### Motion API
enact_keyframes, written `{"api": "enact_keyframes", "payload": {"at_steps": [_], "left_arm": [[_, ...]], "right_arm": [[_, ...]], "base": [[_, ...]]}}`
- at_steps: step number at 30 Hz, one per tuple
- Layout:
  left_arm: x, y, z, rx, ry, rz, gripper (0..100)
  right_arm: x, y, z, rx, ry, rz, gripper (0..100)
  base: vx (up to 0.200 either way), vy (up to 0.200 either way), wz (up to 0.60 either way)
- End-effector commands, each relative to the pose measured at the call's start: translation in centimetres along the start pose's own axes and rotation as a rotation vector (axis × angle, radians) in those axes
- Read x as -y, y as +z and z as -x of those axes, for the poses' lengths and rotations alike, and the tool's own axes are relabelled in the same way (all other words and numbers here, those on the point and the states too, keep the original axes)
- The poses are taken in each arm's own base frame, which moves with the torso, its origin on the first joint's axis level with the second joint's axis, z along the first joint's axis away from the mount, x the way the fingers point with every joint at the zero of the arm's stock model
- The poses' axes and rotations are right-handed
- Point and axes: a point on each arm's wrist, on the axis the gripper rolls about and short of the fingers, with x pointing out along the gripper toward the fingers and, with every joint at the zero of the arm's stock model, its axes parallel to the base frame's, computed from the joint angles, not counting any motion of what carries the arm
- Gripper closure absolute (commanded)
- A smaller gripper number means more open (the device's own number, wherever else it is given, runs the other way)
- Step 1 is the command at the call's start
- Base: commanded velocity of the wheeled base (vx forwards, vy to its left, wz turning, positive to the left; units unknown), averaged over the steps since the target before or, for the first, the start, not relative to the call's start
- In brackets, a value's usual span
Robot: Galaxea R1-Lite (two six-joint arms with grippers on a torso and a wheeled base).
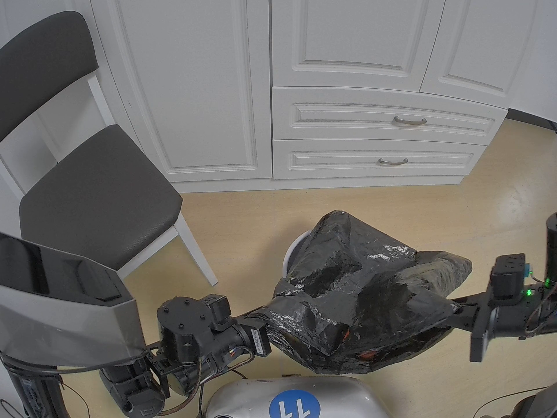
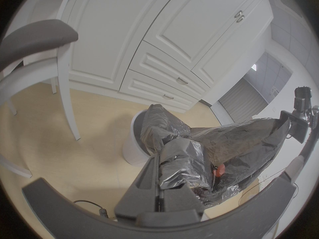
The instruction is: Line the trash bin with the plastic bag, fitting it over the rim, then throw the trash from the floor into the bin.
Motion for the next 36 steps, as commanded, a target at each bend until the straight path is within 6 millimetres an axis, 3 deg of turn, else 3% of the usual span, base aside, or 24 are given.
{"api": "enact_keyframes", "payload": {"at_steps": [1,6,9,15,21,22,36], "left_arm": [[-1.2,-1.6,-2.6,-0.023,0.039,0.046,100],[-1.3,-0.4,-2.6,0.018,0.039,0.105,100],[-1.2,-0.3,-2.5,0.021,0.035,0.107,100],[-1.2,-0.5,-2.6,0.016,0.031,0.136,100],[-0.7,-0.6,-2.5,0.012,0.016,0.148,100],[-0.7,-0.7,-2.5,0.010,0.017,0.148,0],[-1.3,-2.0,-3.2,-0.028,0.032,0.157,0]], "right_arm": [[0.3,-0.9,-5.6,-0.091,0.020,-0.030,100],[0.7,-0.7,-9.4,-0.016,0.006,-0.074,100],[0.8,-0.8,-10.4,0.005,0.002,-0.076,100],[-1.3,-1.0,-13.8,0.048,0.063,-0.147,100],[-2.6,-1.3,-16.8,0.117,0.015,-0.191,100],[-2.7,-1.3,-17.1,0.126,0.014,-0.193,100],[-2.4,-0.3,-19.7,0.213,0.009,-0.328,100]], "base": [[0.000,0.000,0.00],[0.000,0.000,0.00],[0.000,0.000,0.00],[0.000,0.000,0.00],[0.000,0.000,0.00],[0.000,0.000,0.00],[0.000,0.000,0.00]]}}
